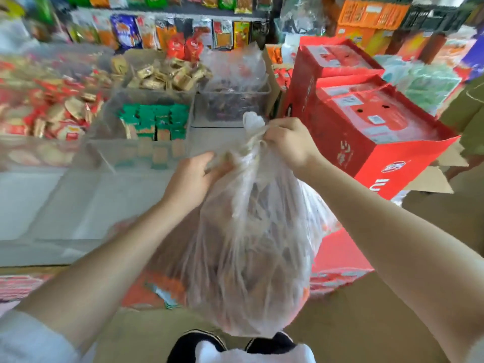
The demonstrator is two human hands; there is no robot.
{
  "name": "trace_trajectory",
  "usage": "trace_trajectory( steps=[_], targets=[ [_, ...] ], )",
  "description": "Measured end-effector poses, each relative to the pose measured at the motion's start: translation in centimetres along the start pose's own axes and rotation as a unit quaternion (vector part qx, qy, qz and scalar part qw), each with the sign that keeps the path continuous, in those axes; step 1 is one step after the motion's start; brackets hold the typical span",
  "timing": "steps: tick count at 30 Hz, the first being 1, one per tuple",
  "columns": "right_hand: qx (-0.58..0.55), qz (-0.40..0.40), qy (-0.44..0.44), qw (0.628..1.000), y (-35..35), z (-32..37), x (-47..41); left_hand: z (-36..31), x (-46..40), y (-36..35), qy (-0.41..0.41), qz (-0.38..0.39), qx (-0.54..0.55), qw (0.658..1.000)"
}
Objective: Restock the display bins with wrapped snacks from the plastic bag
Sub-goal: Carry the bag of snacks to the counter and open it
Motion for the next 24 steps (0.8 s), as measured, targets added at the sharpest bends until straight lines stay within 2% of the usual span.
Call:
trace_trajectory(
  steps=[2,5,8,12,15,19,22,24],
  targets=[
    [-0.045,0.015,0.0,0.999,-0.3,-0.4,-1.3,-0.1,0.1,0.2,0.018,-0.023,-0.015,0.999],
    [-0.086,0.095,0.023,0.992,-1.8,-0.3,-2.4,-0.3,1.3,1.0,0.022,-0.065,-0.025,0.997],
    [-0.104,0.157,0.073,0.979,-3.0,0.7,-3.0,-0.5,2.7,2.5,-0.011,-0.08,-0.061,0.995],
    [-0.109,0.108,0.059,0.986,-2.3,-0.1,-4.8,-0.5,2.5,0.8,-0.042,-0.027,-0.07,0.996],
    [-0.125,0.047,0.022,0.991,-1.3,-1.4,-6.0,-0.1,1.9,-2.5,-0.011,0.014,-0.063,0.998],
    [-0.145,0.031,-0.021,0.989,-0.8,-1.6,-8.7,0.0,0.3,-3.5,-0.016,-0.002,-0.025,1.0],
    [-0.121,0.039,-0.018,0.992,-0.2,-3.1,-10.9,1.1,-2.3,-3.9,-0.031,-0.037,-0.058,0.997],
    [-0.059,0.065,-0.029,0.996,-1.0,-5.5,-11.9,2.9,-4.1,-5.0,-0.017,-0.034,-0.126,0.991]
  ],
)
Point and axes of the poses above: each hand's wrist, its own x-axis away from the middle knuckle, its own y-axis out of the back of the hand, z = x × y, the point moved 3 cm from there along -x, towards the middle knuckle, and after that the axes turned 3 degrees about y, right-handed, at the moved point
